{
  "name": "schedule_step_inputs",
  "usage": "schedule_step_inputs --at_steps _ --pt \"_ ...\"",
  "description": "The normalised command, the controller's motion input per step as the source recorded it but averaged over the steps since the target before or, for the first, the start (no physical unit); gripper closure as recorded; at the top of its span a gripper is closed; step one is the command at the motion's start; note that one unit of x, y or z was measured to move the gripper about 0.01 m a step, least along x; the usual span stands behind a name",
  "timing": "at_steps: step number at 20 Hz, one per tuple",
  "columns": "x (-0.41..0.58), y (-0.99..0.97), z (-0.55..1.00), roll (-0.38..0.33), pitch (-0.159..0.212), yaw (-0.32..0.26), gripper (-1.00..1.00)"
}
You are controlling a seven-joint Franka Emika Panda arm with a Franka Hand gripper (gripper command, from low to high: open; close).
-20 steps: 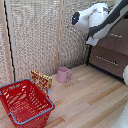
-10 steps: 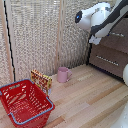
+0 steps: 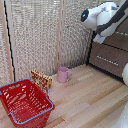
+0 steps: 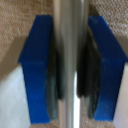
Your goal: Transport the gripper mindfully toward the orange-red bowl and clasp it to elevate with ease. Ensure your robot's arm aligns efficiently with the top drawer's opening. Carefully slide the orange-red bowl into the designated spot with precision. After confirmation, withdraw the gripper gently. Close the drawer smoothly by transitioning the gripper to its handle.
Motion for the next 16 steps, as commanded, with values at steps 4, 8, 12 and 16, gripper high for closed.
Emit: schedule_step_inputs --at_steps 4,8,12,16 --pt "0.075 -0.18 0.24 0.022 -0.041 0.025 -1.0" --pt "0.019 0.0 0.19 0.0 -0.021 0.05 -1.0" --pt "0.128 0.0 0.29 0.0 0.015 -0.003 -1.0" --pt "0.186 0.04 0.26 0.0 0.06 -0.036 -1.0"
